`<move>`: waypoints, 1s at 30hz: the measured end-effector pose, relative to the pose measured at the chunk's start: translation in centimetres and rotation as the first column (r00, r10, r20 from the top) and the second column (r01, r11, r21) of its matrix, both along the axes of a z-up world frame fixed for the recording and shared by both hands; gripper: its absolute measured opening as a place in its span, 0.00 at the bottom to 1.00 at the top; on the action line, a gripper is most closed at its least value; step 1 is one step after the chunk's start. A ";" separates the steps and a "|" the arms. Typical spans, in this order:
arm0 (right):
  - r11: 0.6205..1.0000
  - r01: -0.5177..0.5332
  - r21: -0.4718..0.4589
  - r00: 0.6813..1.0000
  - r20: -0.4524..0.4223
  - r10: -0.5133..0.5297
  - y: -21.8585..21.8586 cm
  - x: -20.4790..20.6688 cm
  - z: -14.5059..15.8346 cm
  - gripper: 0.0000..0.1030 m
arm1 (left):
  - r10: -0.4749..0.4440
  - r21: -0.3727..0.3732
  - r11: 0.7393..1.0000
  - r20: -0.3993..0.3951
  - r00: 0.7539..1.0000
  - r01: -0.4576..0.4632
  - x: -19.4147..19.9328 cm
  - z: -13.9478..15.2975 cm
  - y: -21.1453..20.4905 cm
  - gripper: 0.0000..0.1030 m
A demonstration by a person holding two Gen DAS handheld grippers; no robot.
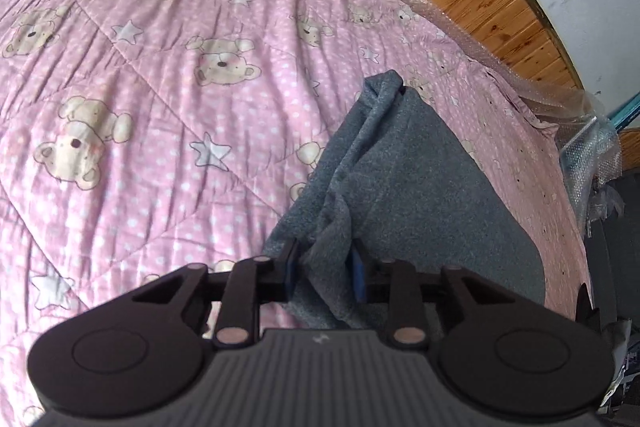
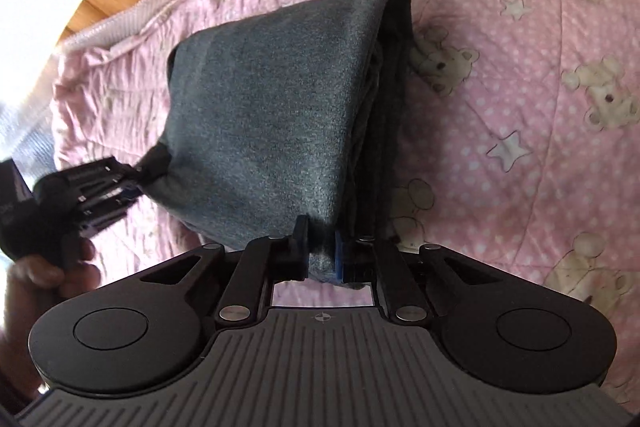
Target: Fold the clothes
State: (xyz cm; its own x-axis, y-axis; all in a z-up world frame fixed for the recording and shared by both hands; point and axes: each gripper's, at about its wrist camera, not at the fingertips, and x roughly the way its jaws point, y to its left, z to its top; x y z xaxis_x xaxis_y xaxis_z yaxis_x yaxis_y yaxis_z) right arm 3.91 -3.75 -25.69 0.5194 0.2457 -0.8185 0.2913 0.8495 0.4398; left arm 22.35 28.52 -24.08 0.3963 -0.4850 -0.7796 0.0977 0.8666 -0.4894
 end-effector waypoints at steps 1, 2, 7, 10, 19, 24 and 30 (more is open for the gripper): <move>1.000 -0.001 -0.021 1.000 -0.009 0.001 -0.2 -0.3 0.5 0.30 | 0.011 0.017 1.000 -0.005 1.000 -0.011 -0.1 0.4 0.7 0.49; 0.999 0.000 -0.041 1.000 -0.021 -0.001 -0.7 -0.7 1.0 0.36 | 0.026 0.033 0.999 -0.011 1.000 -0.026 -0.4 0.9 1.7 0.54; 0.982 0.009 -0.188 0.997 0.071 0.005 -2.9 0.6 5.6 0.49 | -0.023 -0.017 1.000 0.086 0.996 0.025 0.2 6.0 3.9 0.47; 0.962 -0.008 -0.271 0.985 0.166 0.055 -3.7 3.4 8.6 0.50 | -0.137 -0.012 0.990 0.162 0.977 0.141 2.7 7.8 -1.6 0.48; 0.915 -0.231 -0.331 0.954 0.107 0.280 -1.3 14.2 2.0 0.55 | -0.311 0.253 0.927 0.109 0.944 0.276 8.7 0.7 -11.5 0.53; 0.972 -0.138 -0.189 0.974 0.154 0.168 -5.7 11.3 -0.3 0.65 | -0.265 0.249 0.940 0.108 0.958 0.232 8.9 0.3 -7.7 0.61; 0.993 0.076 0.094 0.982 0.166 -0.091 -9.2 5.8 1.7 0.77 | -0.235 0.065 0.971 0.099 0.967 0.229 7.1 2.5 -2.2 0.66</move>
